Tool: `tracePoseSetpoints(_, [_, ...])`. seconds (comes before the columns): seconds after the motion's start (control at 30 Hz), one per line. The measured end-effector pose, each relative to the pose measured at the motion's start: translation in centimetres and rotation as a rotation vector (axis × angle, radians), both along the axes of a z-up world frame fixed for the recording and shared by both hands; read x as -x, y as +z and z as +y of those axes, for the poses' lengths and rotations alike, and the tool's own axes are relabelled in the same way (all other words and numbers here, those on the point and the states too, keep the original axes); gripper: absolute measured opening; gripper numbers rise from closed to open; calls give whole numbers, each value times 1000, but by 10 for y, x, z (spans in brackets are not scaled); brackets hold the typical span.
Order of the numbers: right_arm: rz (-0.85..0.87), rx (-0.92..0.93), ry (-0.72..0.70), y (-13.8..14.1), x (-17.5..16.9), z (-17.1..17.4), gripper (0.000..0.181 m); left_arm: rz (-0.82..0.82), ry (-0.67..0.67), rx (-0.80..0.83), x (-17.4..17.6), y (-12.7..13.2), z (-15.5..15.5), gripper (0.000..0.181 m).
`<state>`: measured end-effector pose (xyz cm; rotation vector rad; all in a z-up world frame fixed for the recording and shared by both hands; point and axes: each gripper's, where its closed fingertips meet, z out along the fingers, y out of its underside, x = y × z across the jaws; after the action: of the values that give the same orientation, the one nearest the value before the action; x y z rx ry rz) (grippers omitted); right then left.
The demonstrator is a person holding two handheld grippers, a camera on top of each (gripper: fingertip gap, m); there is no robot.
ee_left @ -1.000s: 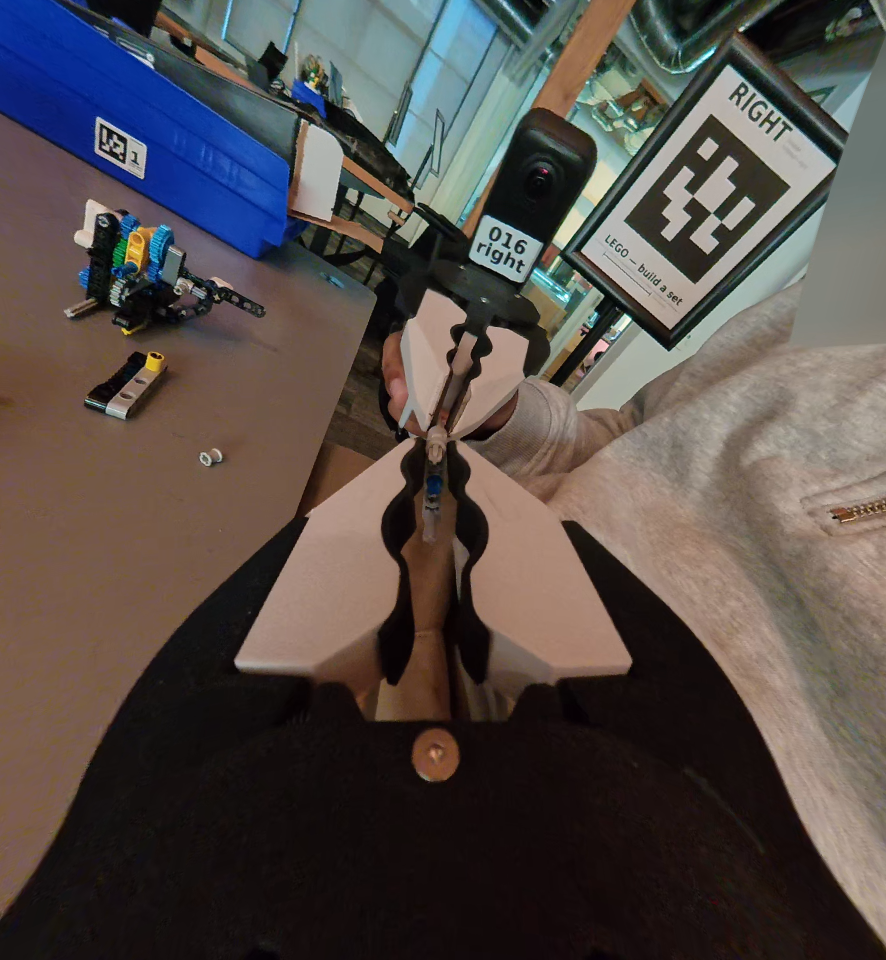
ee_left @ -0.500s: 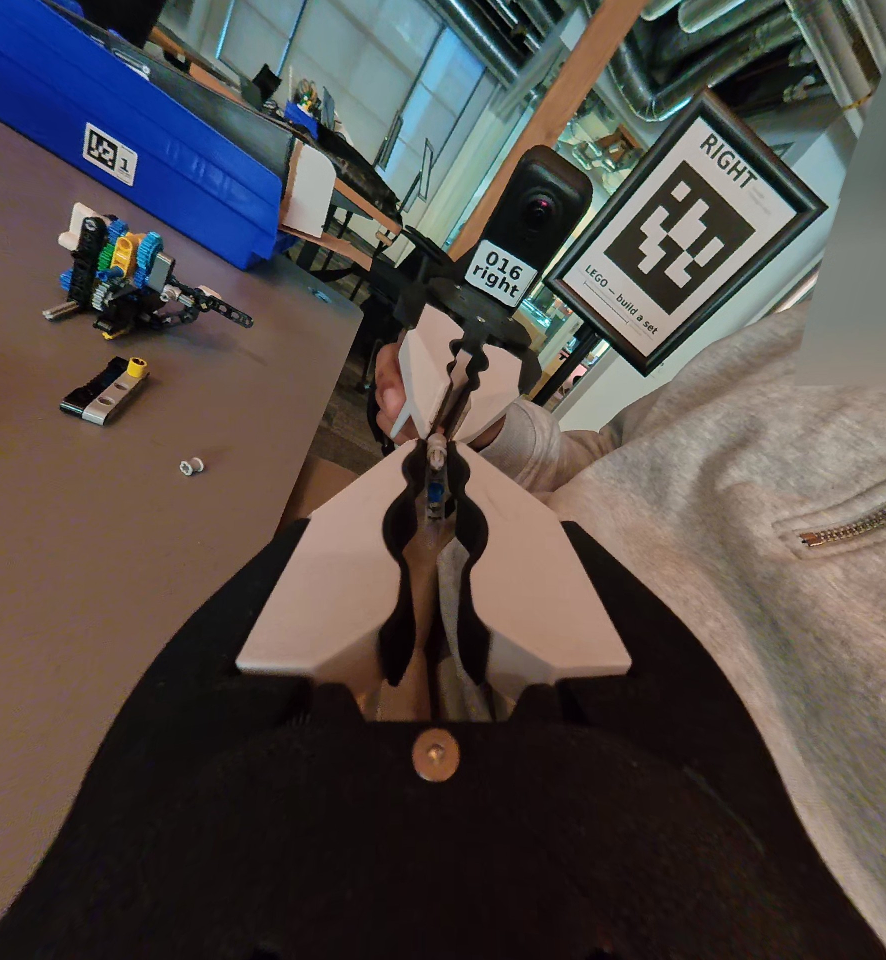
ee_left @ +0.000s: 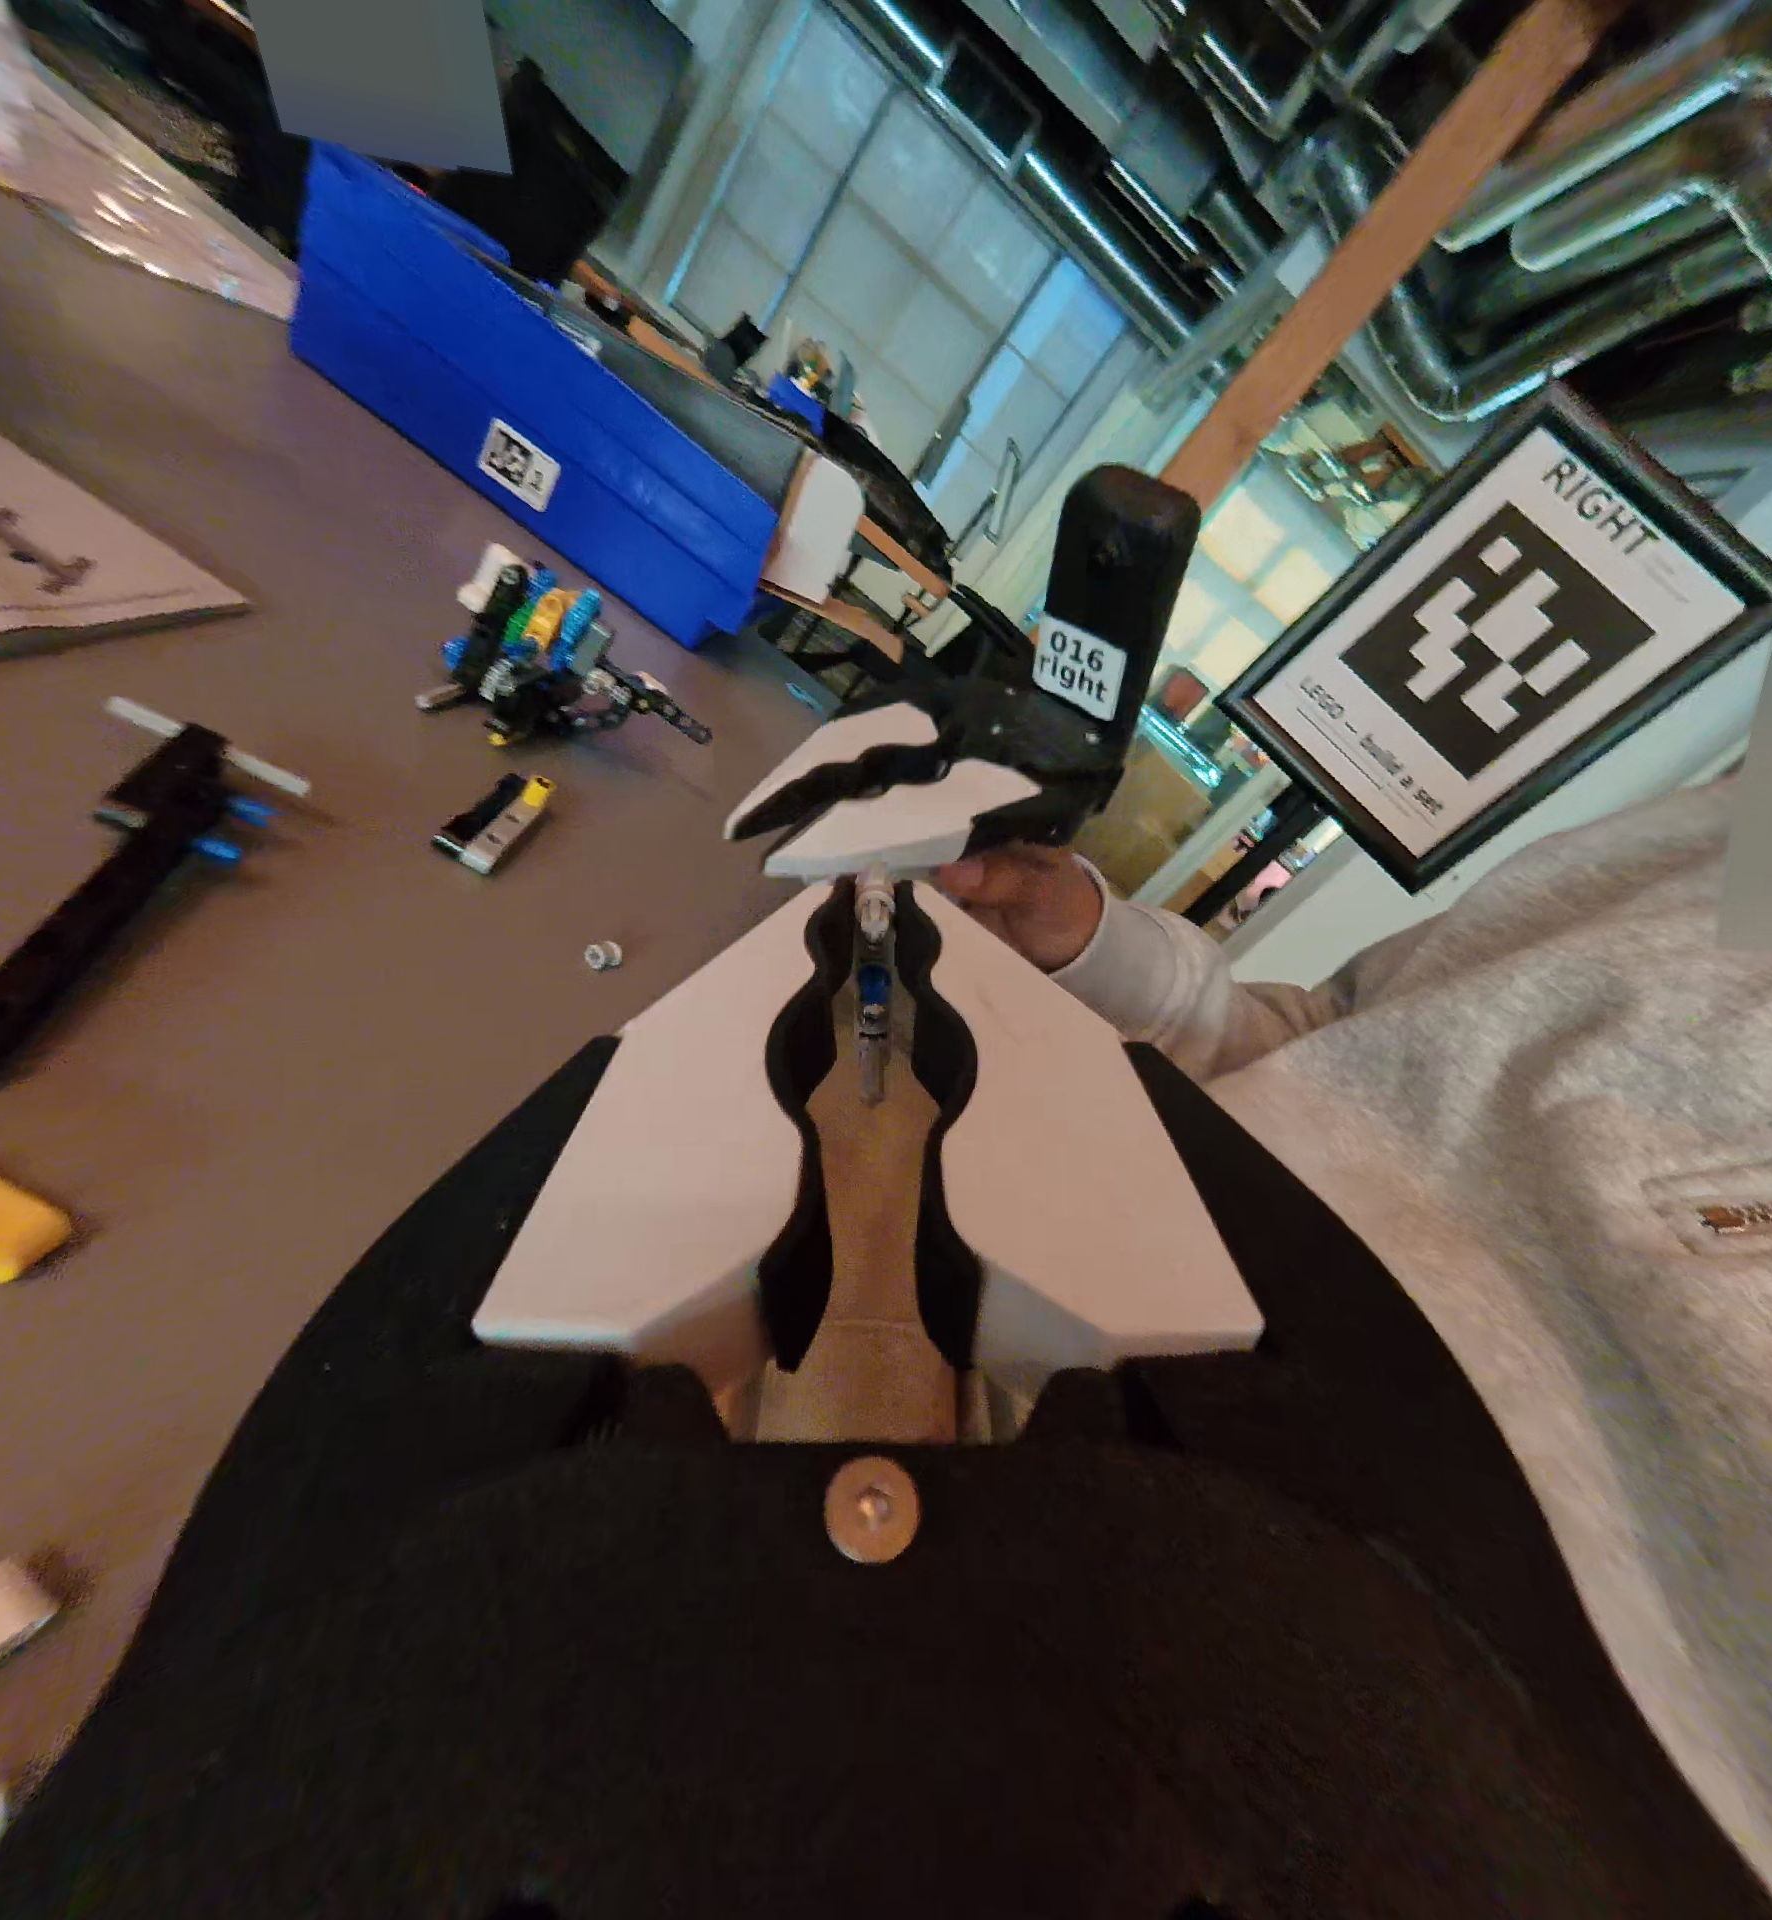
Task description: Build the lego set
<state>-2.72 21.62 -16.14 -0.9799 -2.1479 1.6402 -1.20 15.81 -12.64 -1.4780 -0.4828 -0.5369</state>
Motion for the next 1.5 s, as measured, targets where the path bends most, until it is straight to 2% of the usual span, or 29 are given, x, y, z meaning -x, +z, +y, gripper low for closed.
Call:
tracePoseSetpoints(0.07, [-52, -130, -65, -23, 8, 10, 16, -25, 25, -13, 7, 0, -4, 3])
tracePoseSetpoints(0.17, [-61, -270, -115, -42, 14, 14, 23, -75, 23, -42, 10, 1, -6, 3])
tracePoseSetpoints(0.3, [-117, -317, -99, -61, 14, 12, 24, -131, -4, -74, 10, 2, -6, 3])
tracePoseSetpoints(0.57, [-134, -269, -61, -59, 20, 8, 16, -132, -52, -43, 2, -4, -1, 3])
tracePoseSetpoints(0.87, [-107, -370, -1, -64, 16, 1, 5, -145, -59, -11, 2, -12, 1, 2])
tracePoseSetpoints(0.93, [-86, -356, 41, -60, 11, -5, 5, -141, -59, 7, 1, -14, 1, 3])
tracePoseSetpoints(1.07, [98, -181, 263, -18, -18, -36, 5, -139, -101, 83, -6, -27, 2, 3])
tracePoseSetpoints(1.13, [126, -145, 313, -6, -28, -38, 5, -159, -144, 83, -12, -28, 3, 3])
tracePoseSetpoints(1.3, [120, -59, 330, 11, -38, -38, 5, -159, -146, 79, -16, -27, 3, 3])
tracePoseSetpoints(1.5, [102, -77, 325, 6, -38, -42, 5, -105, -135, 100, -18, -27, 5, 3])
